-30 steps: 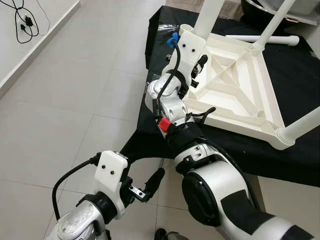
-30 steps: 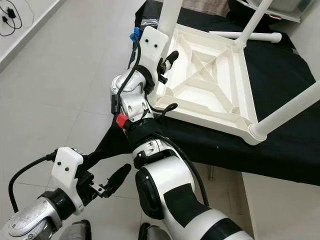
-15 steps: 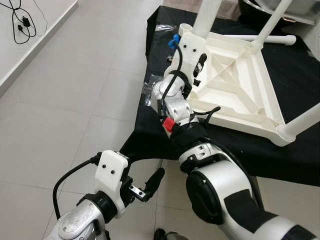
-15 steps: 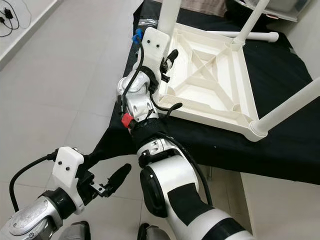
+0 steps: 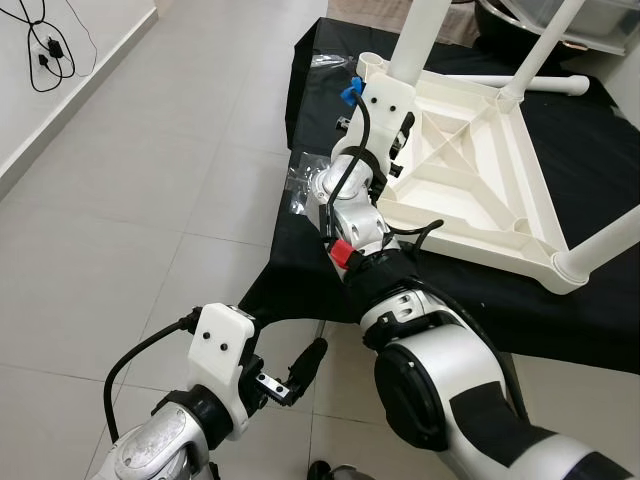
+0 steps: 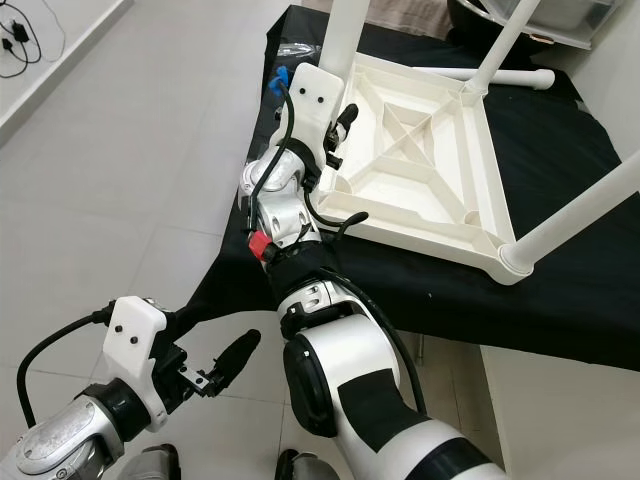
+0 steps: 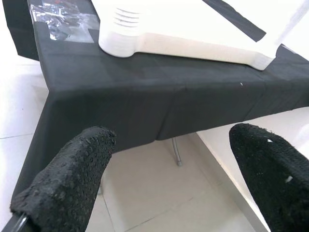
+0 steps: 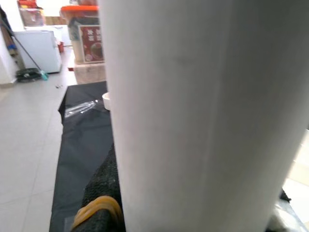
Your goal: Building children table
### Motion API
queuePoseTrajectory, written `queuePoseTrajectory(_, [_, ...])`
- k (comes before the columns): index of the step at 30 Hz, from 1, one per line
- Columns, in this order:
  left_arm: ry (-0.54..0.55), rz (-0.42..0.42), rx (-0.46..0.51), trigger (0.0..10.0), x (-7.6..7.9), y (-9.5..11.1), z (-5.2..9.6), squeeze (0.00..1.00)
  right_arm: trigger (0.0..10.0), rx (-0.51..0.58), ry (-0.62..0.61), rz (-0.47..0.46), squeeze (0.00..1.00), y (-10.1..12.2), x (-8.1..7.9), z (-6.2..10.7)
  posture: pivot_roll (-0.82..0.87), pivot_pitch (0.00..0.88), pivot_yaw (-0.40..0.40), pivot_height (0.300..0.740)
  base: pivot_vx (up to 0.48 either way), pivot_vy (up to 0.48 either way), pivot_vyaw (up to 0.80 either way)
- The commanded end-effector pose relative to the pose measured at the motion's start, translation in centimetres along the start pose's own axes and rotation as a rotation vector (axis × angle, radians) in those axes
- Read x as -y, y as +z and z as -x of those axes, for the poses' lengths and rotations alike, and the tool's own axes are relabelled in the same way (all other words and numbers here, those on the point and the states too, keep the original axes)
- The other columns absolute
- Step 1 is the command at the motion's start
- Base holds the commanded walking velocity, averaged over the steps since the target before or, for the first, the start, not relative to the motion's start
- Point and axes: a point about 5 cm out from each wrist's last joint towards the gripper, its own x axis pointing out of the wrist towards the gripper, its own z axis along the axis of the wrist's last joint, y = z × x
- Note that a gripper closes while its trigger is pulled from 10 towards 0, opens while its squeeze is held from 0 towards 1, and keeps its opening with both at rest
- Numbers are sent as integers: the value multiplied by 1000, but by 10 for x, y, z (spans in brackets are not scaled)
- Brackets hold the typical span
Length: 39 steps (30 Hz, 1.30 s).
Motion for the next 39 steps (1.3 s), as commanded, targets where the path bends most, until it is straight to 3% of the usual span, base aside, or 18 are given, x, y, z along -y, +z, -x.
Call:
queuePoseTrajectory(1, [-20, 8, -6, 10000, 4, -1, 1, 0, 10000, 46, 3, 23, 0, 0, 7, -5, 163, 209, -159, 740, 0, 0, 0])
queuePoseTrajectory(2, [-20, 8, -6, 10000, 4, -1, 1, 0, 10000, 46, 3, 23, 0, 0, 7, -5, 163, 209, -159, 740, 0, 0, 0])
queuePoseTrajectory(4, [-22, 7, -7, 10000, 4, -2, 1, 0, 10000, 161, 87, 39, 0, 15, -2, -1, 160, 208, -159, 740, 0, 0, 0])
queuePoseTrajectory(8, [-23, 5, -6, 10000, 4, -2, 0, 0, 10000, 191, 168, 29, 0, 19, -9, 6, 160, 203, -159, 740, 0, 0, 0])
queuePoseTrajectory(16, [-16, 6, -5, 10000, 3, -2, 0, 0, 10000, 267, 197, 41, 0, 29, -12, 10, 160, 202, -158, 740, 0, 0, 0])
queuePoseTrajectory(21, [7, -25, 6, 10000, 0, 0, -1, 0, 10000, 161, 280, -51, 0, 25, -11, 5, 160, 198, -161, 740, 0, 0, 0])
queuePoseTrajectory(24, [109, -141, 19, 10000, -17, 7, -4, 0, 10000, 32, 349, -188, 0, 26, -3, -8, 164, 195, -160, 740, 0, 0, 0])
queuePoseTrajectory(26, [158, -174, 31, 10000, -27, 12, -7, 0, 10000, -27, 389, -266, 0, 28, 2, -11, 159, 190, -160, 740, 0, 0, 0])
queuePoseTrajectory(28, [201, -232, 49, 10000, -41, 19, -12, 0, 10000, -28, 439, -273, 0, 31, 7, -13, 153, 183, -159, 740, 0, 0, 0])
queuePoseTrajectory(30, [211, -248, 53, 10000, -44, 21, -13, 0, 10000, -25, 452, -271, 0, 32, 8, -13, 153, 183, -159, 740, 0, 0, 0])
queuePoseTrajectory(31, [230, -281, 65, 10000, -52, 26, -18, 631, 10000, -54, 482, -289, 0, 29, 11, -12, 153, 179, -156, 740, 0, 0, 0])
queuePoseTrajectory(33, [243, -299, 73, 10000, -57, 29, -20, 631, 10000, -80, 505, -308, 0, 27, 12, -11, 152, 178, -155, 740, 0, 0, 0])
queuePoseTrajectory(34, [266, -303, 82, 10000, -64, 32, -25, 1000, 10000, -105, 528, -330, 0, 24, 16, -8, 149, 174, -149, 740, 0, 0, 0])
queuePoseTrajectory(37, [283, -363, 68, 10000, -76, 35, -36, 1000, 10000, -176, 567, -393, 0, 14, 23, 0, 141, 167, -144, 740, 0, 0, 0])
queuePoseTrajectory(38, [263, -366, 63, 10000, -76, 35, -40, 529, 10000, -194, 578, -406, 0, 11, 23, 4, 139, 161, -136, 740, 0, 0, 0])
queuePoseTrajectory(39, [249, -364, 61, 10000, -75, 35, -43, 529, 10000, -203, 586, -413, 0, 9, 23, 7, 139, 161, -136, 740, 0, 0, 0])
